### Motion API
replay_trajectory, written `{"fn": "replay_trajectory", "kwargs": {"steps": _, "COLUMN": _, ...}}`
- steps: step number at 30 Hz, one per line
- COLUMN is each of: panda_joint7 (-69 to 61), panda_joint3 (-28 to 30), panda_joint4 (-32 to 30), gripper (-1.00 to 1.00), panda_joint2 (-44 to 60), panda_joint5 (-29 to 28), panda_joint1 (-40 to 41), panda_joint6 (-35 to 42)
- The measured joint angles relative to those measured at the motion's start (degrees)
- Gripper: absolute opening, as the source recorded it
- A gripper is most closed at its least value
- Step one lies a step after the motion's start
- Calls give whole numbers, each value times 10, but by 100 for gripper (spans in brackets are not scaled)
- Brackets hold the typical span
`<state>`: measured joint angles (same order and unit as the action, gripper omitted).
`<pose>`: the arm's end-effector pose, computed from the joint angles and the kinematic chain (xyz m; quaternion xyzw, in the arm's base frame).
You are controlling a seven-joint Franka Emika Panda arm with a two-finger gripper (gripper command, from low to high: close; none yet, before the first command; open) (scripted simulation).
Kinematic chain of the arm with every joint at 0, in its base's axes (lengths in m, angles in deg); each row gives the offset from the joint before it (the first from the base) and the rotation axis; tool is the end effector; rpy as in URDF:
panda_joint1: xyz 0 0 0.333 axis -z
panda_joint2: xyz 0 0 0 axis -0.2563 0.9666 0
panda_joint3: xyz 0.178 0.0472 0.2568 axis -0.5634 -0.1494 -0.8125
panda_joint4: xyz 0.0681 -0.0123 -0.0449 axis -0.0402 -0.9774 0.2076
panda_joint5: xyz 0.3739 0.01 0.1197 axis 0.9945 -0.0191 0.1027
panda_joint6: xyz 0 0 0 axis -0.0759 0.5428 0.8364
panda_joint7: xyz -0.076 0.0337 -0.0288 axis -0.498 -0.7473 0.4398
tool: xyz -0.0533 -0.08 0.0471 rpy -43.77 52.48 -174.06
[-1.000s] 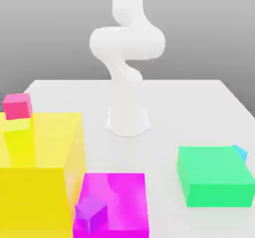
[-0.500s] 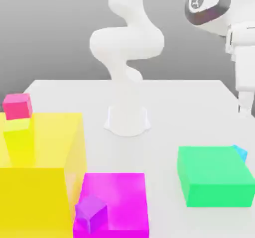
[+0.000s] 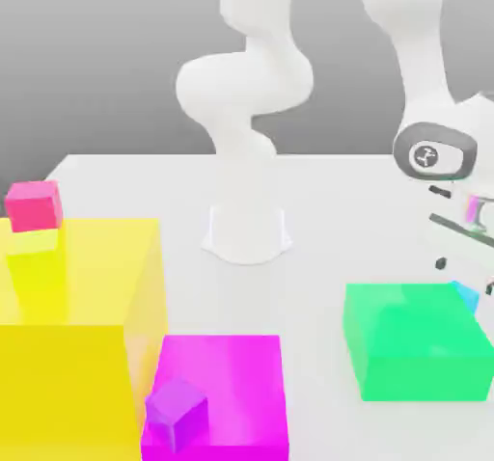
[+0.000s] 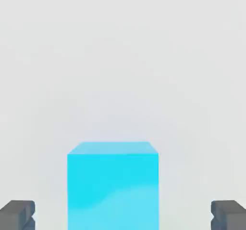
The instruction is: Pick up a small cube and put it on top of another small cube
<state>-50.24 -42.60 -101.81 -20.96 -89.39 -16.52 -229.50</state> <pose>0.2237 0.3503 0.1633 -0.7576 -0.6527 -0.0041 0.0044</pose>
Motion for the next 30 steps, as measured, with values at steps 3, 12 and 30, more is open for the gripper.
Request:
{"fn": "replay_trajectory", "kwargs": {"steps": 3, "panda_joint7": 36, "panda_joint3": 51, "panda_joint4": 10, "gripper": 0, "panda_joint2": 39, "panda_joint5": -48, "panda_joint1": -40, "panda_joint6": -28}}
{"fn": "replay_trajectory", "kwargs": {"steps": 12, "panda_joint7": 52, "panda_joint3": 76, "panda_joint4": 14, "gripper": -100, "panda_joint2": 57, "panda_joint5": -69, "panda_joint1": -61, "panda_joint6": -40}}
{"fn": "replay_trajectory", "kwargs": {"steps": 30, "panda_joint7": -106, "panda_joint3": 40, "panda_joint4": 55, "gripper": -100, "panda_joint2": -149, "panda_joint5": 122, "panda_joint1": 182, "panda_joint6": 171}}
